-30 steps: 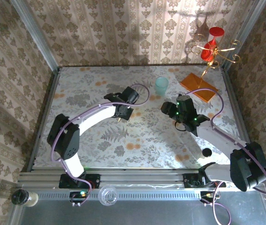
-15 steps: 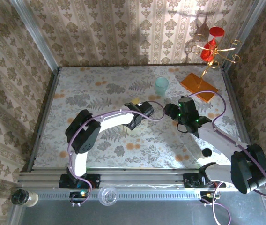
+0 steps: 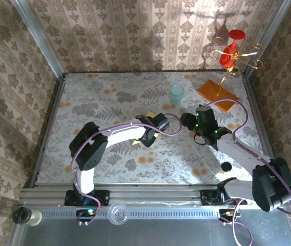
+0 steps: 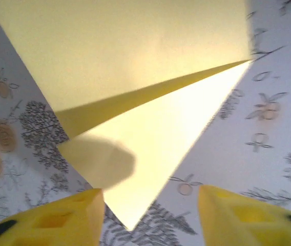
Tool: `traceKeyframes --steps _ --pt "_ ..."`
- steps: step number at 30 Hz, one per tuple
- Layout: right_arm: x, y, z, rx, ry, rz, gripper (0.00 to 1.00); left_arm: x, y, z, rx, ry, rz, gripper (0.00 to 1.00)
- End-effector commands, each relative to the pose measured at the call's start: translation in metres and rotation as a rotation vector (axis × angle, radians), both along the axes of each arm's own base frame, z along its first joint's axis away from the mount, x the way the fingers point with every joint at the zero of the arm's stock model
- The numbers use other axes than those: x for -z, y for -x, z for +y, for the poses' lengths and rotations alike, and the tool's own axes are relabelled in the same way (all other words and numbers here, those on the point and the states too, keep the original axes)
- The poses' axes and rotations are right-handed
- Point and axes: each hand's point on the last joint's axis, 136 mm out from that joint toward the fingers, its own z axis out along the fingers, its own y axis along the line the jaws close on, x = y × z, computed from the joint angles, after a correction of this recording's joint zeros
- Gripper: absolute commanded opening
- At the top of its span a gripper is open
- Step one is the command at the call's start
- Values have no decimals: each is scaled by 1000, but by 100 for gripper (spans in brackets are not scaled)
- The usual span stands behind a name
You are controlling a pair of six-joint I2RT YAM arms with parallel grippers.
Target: Fold a paper plane with a square sheet of paper (pick it up from the middle)
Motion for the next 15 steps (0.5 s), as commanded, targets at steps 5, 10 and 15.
traceKeyframes --steps 5,10,15 --pt "6 -1 -3 25 -1 30 62 -35 6 -12 -87 306 89 61" --pt "8 -6 3 5 -13 38 62 -45 -8 -14 -263 588 190 58" --pt "11 -11 11 -8 -35 37 62 -33 -22 -16 -386 698 268 48"
